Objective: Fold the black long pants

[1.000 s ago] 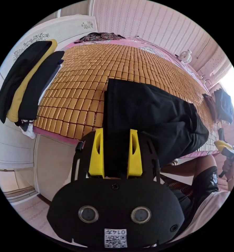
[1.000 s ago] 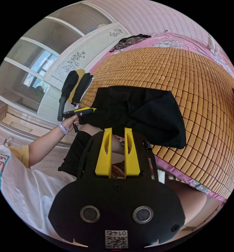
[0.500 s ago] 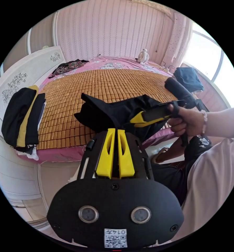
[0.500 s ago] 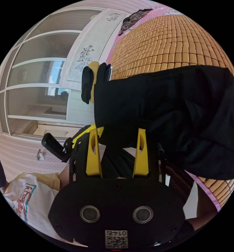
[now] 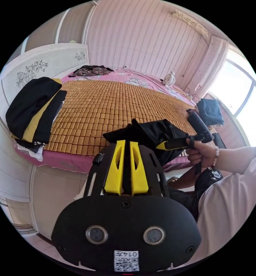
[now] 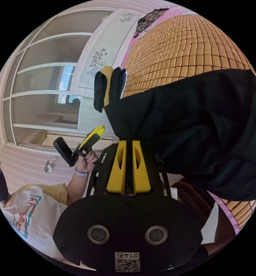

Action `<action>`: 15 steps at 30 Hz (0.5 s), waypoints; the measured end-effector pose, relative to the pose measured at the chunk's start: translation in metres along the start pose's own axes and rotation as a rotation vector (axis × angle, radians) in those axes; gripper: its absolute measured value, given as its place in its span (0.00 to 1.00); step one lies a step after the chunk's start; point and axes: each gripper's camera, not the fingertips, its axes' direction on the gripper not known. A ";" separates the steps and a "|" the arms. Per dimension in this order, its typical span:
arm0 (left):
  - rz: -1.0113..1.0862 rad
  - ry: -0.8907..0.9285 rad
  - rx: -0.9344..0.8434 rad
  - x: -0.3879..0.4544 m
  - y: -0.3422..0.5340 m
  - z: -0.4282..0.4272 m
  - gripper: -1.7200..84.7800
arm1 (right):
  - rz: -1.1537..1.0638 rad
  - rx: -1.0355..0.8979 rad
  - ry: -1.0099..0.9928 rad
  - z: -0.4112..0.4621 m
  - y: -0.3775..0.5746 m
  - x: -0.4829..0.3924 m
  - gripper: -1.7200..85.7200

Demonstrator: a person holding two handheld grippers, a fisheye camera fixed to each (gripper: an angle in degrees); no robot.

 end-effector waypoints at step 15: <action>0.097 -0.140 -0.384 0.018 -0.042 0.108 0.13 | -0.034 0.280 0.238 -0.137 0.093 -0.055 0.03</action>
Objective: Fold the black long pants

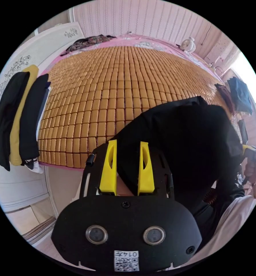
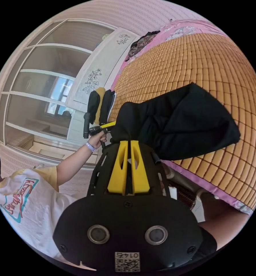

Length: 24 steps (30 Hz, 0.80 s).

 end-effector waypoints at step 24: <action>0.305 -0.177 0.692 0.099 -0.104 -0.362 0.01 | 0.172 0.710 0.743 -0.438 0.093 -0.042 0.03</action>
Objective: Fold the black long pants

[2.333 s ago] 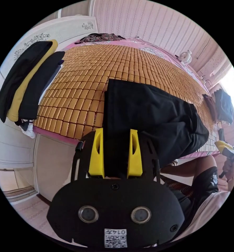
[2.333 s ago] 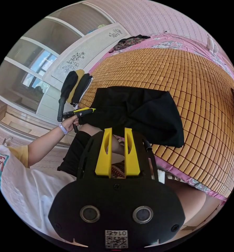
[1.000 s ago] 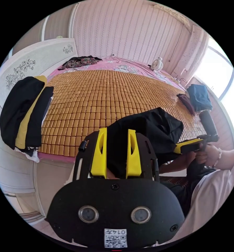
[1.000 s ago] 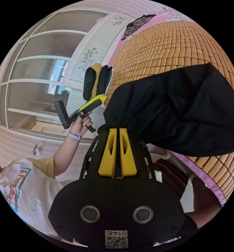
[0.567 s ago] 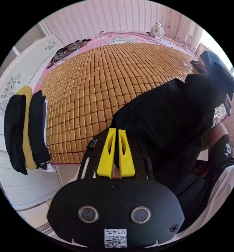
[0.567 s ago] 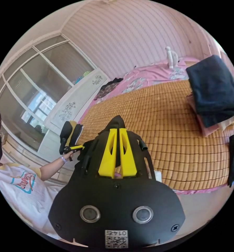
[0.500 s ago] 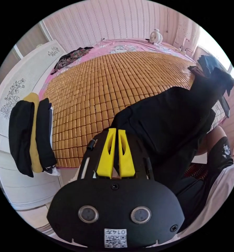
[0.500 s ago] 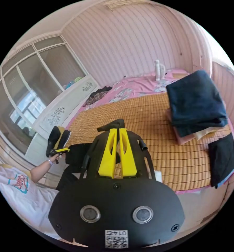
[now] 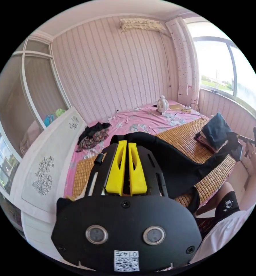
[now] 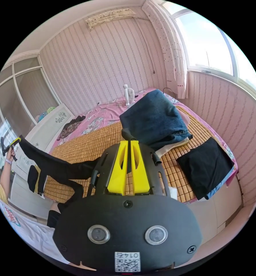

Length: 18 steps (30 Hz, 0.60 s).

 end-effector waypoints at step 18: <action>0.048 0.120 0.707 0.119 -0.275 -0.263 0.01 | 0.186 0.382 0.192 -0.262 -0.036 0.120 0.03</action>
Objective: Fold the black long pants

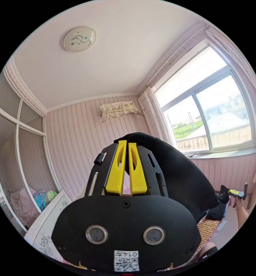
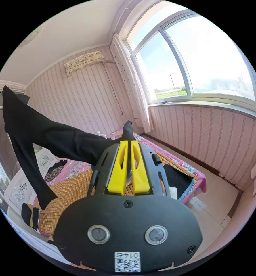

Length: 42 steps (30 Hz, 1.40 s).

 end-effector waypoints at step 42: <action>-1.186 -0.258 -0.798 -0.188 0.844 -0.270 0.10 | -0.024 -0.607 -0.051 0.115 0.290 -0.042 0.11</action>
